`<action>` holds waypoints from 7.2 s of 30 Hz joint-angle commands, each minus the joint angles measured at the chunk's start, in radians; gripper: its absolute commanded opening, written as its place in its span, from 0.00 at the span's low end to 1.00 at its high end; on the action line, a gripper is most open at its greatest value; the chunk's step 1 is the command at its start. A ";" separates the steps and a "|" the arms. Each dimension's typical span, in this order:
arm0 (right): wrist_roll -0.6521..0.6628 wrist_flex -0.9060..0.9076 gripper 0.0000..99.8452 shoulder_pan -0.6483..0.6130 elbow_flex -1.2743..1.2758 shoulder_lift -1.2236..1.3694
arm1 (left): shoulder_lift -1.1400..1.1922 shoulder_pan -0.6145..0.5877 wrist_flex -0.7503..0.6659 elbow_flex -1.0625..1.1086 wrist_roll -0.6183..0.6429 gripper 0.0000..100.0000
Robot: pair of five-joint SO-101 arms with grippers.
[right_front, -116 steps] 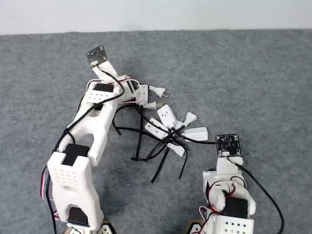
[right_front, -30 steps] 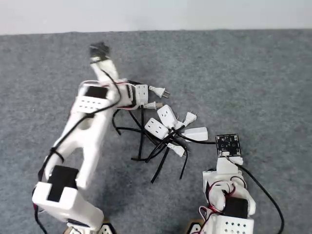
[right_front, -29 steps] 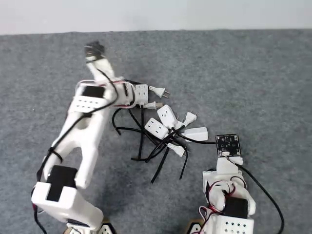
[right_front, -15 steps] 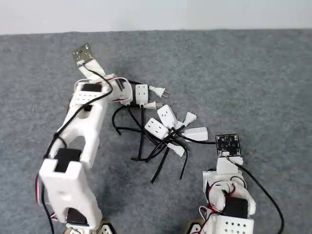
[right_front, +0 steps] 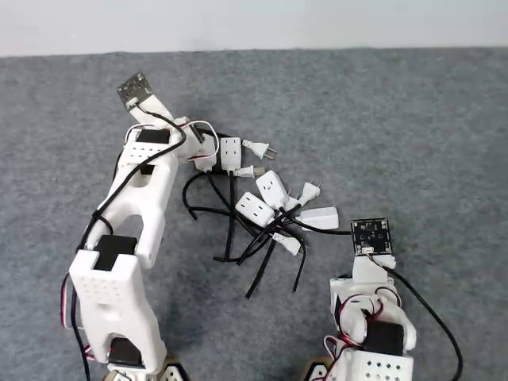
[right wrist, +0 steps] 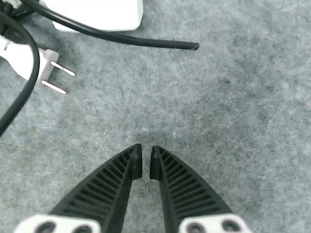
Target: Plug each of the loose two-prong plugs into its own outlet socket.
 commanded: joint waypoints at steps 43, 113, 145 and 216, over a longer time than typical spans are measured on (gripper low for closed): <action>-0.002 0.002 0.04 0.013 0.017 -0.010 | 0.212 0.100 0.187 -0.424 -0.135 0.13; -0.002 0.002 0.04 0.013 0.017 -0.010 | 0.690 0.068 0.667 -1.164 -0.155 0.24; -0.002 -0.001 0.04 0.013 0.017 -0.010 | 0.626 0.091 0.928 -1.247 -0.152 0.01; -0.005 -0.002 0.04 0.013 0.017 -0.010 | -0.318 0.029 0.181 0.515 -0.396 0.02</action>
